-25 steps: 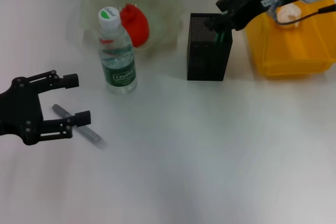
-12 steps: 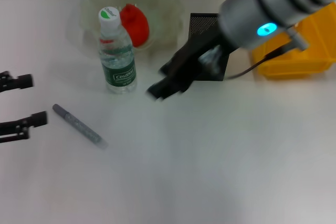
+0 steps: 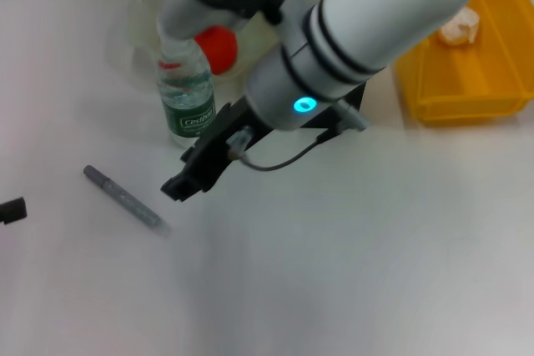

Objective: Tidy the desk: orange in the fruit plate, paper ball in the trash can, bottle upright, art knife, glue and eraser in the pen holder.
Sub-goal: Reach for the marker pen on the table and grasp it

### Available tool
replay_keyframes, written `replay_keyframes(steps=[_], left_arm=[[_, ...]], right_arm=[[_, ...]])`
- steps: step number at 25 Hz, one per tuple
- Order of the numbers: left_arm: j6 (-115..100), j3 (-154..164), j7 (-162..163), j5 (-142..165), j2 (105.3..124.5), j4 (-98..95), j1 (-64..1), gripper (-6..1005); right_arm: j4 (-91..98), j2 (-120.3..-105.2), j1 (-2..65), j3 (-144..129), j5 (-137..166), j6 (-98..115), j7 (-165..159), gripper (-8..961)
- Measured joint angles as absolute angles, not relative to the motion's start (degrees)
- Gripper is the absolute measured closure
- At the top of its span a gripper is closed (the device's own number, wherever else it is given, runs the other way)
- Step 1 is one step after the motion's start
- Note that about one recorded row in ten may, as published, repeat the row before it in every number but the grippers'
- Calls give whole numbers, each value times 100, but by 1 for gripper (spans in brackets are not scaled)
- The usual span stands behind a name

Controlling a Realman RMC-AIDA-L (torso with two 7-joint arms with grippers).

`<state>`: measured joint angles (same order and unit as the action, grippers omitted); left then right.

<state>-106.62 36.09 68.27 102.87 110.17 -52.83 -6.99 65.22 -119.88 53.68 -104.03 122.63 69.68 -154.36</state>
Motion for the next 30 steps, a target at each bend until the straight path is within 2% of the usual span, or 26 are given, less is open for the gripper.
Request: replay_keyframes(steps=[10, 30], left_arm=[[-10732, 3466, 6760, 10509, 11051, -5258, -642, 178], [-10715, 3502, 6749, 10574, 11196, -5255, -763, 179]], right_arm=[[5097, -11988, 6084, -11870, 11227, 5296, -15532, 470], [4765, -11988, 6258, -13629, 10557, 3783, -15798, 470]])
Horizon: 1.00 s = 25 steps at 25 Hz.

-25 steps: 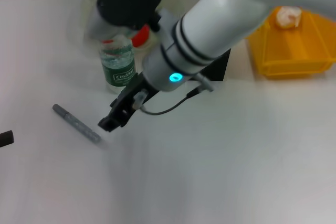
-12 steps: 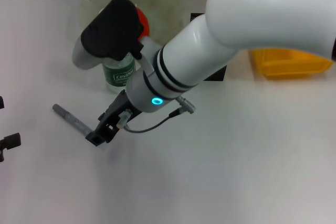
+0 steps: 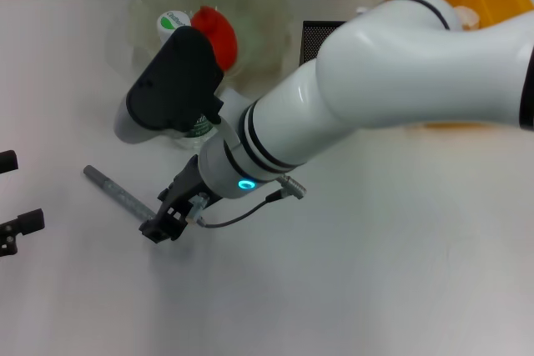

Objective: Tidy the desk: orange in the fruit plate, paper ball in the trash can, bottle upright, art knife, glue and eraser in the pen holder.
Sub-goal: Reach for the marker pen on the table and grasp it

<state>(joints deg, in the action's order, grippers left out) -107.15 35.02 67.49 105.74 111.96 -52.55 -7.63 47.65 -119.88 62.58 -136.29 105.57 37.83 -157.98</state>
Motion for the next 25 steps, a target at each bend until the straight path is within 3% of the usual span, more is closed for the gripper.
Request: replay_keyframes(steps=[25], left_arm=[[-10696, 3519, 6750, 10585, 11276, -5232, -869, 180]], right_arm=[[4786, -11988, 6125, -14318, 10607, 3058, -15624, 473]])
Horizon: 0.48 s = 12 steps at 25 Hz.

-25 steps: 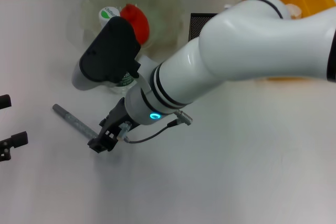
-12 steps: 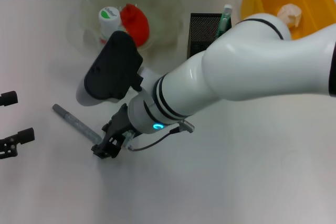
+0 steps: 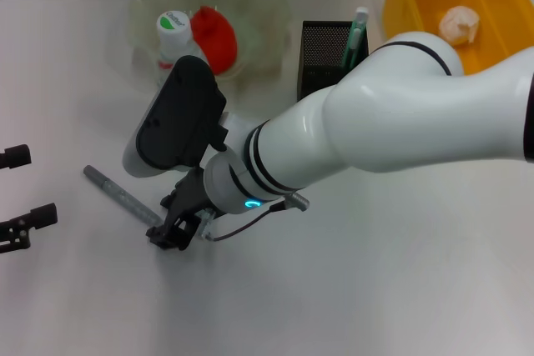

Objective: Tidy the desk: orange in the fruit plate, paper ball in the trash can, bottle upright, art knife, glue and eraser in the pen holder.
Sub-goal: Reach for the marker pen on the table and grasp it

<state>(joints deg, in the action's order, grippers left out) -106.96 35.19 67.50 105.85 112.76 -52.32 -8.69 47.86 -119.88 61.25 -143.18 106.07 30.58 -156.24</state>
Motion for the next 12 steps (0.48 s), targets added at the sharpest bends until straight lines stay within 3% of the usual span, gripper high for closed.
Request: replay_keyframes(steps=[6, 9, 12], left_arm=[[-10692, 3508, 6750, 10685, 11308, -5224, -916, 180], [-10687, 3495, 6750, 10758, 11338, -5223, -940, 180], [-10686, 3492, 6750, 10760, 11342, -5222, -945, 180]], right_arm=[[4766, -11988, 6109, -14326, 10614, 2975, -15560, 477], [4750, -11988, 6061, -14300, 10613, 2940, -15520, 669], [4709, -11988, 6035, -14252, 10591, 2943, -15515, 769]])
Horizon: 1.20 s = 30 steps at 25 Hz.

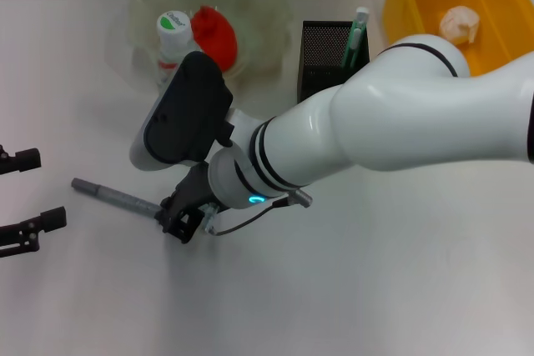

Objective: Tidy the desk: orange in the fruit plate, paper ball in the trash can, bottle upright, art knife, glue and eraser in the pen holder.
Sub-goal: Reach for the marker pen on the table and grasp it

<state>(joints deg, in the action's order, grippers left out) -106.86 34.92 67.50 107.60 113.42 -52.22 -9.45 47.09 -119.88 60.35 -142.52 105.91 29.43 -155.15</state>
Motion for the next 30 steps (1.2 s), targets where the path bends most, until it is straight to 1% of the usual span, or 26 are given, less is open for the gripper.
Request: replay_keyframes(steps=[2, 6, 8, 13, 16, 17, 21, 27, 30], left_arm=[[-10690, 3479, 6750, 10785, 11342, -5219, -948, 180], [-10710, 3473, 6750, 10802, 11342, -5222, -935, 180], [-10718, 3469, 6750, 10803, 11341, -5230, -922, 180], [-10739, 3458, 6756, 10764, 11320, -5225, -892, 181], [-10766, 3447, 6764, 10760, 11335, -5251, -892, 181], [-10766, 3447, 6764, 10760, 11335, -5251, -892, 181], [-10782, 3445, 6766, 10751, 11339, -5235, -942, 181], [-10779, 3445, 6777, 10748, 11355, -5222, -989, 181], [-10774, 3445, 6777, 10748, 11355, -5221, -991, 181]], right_arm=[[4767, -11988, 5984, -14237, 10604, 2973, -15513, 835], [4935, -11981, 5867, -14098, 10736, 3148, -15504, 852], [5167, -11969, 5671, -13709, 11108, 3486, -15496, 861], [6400, -11962, 4742, -12441, 12536, 4641, -15495, 936], [7133, -11938, 4284, -11940, 13016, 5254, -15491, 941], [7618, -11935, 3978, -11587, 13327, 5653, -15469, 943], [7904, -11938, 3829, -11257, 13434, 6061, -15357, 949], [7769, -11962, 3930, -11385, 13231, 6108, -15016, 955], [7432, -11970, 4033, -11505, 12697, 5864, -14678, 908]])
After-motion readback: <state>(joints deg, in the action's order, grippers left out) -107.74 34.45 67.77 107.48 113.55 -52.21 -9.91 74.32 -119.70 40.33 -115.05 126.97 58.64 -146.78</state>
